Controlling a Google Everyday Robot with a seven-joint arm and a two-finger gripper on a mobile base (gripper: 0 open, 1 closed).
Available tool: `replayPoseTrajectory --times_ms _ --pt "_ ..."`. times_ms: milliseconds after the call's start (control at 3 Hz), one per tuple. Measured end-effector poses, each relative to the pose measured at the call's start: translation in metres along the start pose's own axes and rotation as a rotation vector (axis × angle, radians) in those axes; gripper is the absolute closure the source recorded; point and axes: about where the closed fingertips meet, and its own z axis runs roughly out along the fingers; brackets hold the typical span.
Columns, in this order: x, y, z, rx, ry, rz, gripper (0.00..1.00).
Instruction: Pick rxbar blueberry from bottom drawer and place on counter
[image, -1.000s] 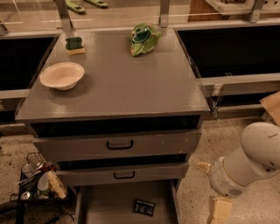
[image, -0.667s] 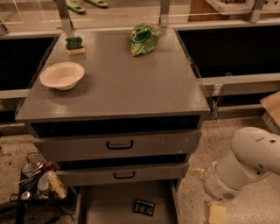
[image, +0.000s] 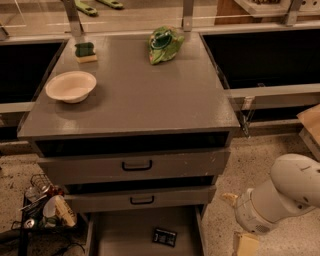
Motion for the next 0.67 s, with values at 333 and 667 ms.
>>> replayPoseTrajectory --times_ms 333,667 --pt "-0.010 -0.002 0.026 0.061 0.046 0.001 0.00" --pt "-0.013 -0.018 0.048 0.144 0.062 0.026 0.00"
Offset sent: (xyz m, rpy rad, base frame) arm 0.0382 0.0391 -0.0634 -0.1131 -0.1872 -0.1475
